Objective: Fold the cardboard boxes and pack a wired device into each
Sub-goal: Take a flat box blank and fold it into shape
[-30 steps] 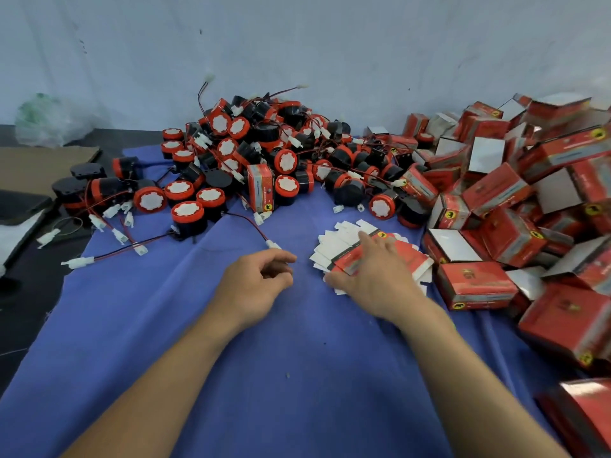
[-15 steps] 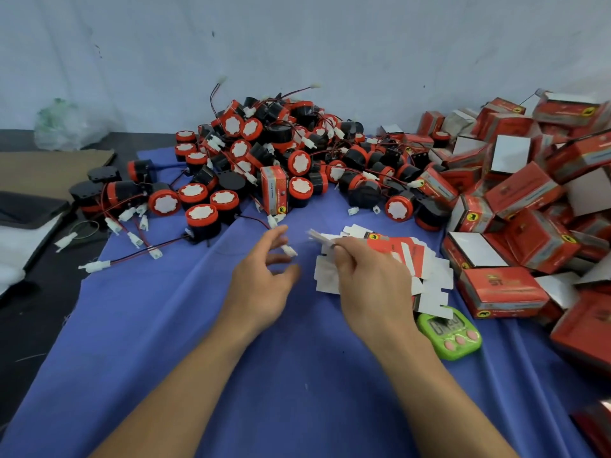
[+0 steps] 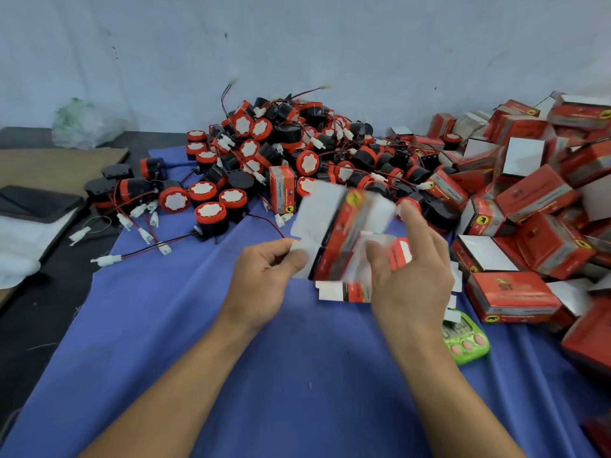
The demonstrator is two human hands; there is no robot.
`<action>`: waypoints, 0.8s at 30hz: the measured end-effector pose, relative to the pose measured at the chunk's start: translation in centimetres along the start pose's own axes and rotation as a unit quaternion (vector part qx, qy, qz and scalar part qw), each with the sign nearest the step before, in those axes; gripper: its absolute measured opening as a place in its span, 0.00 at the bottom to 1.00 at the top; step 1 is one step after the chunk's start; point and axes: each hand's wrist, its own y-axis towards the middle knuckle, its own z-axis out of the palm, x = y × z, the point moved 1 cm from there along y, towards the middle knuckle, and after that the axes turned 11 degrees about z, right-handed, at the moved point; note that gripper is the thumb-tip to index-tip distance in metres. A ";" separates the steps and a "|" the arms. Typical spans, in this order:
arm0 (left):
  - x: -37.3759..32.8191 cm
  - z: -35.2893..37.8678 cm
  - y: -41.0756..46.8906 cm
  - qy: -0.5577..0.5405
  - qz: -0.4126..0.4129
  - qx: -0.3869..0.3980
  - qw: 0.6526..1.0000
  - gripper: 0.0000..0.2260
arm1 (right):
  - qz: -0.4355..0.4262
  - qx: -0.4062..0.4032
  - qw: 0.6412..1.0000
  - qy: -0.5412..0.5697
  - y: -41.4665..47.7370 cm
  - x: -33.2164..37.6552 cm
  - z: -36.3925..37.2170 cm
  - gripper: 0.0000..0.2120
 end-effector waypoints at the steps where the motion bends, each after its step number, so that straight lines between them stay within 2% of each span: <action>1: 0.0 0.1 -0.1 -0.020 -0.015 0.005 1.000 0.09 | 0.009 -0.006 1.000 -0.009 -0.1 0.1 0.0 0.33; 3: -0.1 0.4 -0.2 -0.067 -0.056 0.030 0.996 0.10 | -0.029 -0.031 0.999 -0.029 -0.6 0.6 0.2 0.35; 6: 0.0 0.7 -0.6 -0.132 -0.112 0.110 0.979 0.08 | -0.188 -0.067 0.975 -0.100 -1.5 0.8 0.9 0.22; 7: -0.1 0.6 -0.7 -0.146 -0.114 0.129 0.974 0.10 | -0.193 -0.036 0.976 -0.094 -1.7 0.6 1.3 0.20; 10: -0.4 0.2 -0.7 -0.184 -0.113 0.147 0.965 0.20 | -0.122 0.129 0.983 -0.039 -1.8 0.7 1.7 0.22; 12: -0.4 0.0 -0.5 -0.185 -0.126 0.128 0.966 0.24 | -0.142 0.202 0.968 -0.042 -1.8 1.1 1.5 0.26; 15: -0.2 -0.2 -0.3 -0.140 -0.124 0.072 0.980 0.19 | -0.183 0.272 0.944 -0.035 -1.9 1.2 1.8 0.26; 18: -0.3 -0.4 -0.3 -0.134 -0.105 0.048 0.984 0.09 | -0.201 0.277 0.939 -0.019 -2.1 1.2 2.0 0.25; 22: -0.6 0.1 -0.6 -0.053 -0.076 -0.015 0.996 0.04 | -0.205 0.257 0.944 -0.015 -2.5 1.6 2.0 0.19; 24: -0.5 0.6 -0.7 0.001 -0.069 -0.066 0.995 0.09 | -0.199 0.231 0.952 0.013 -2.7 1.8 1.9 0.14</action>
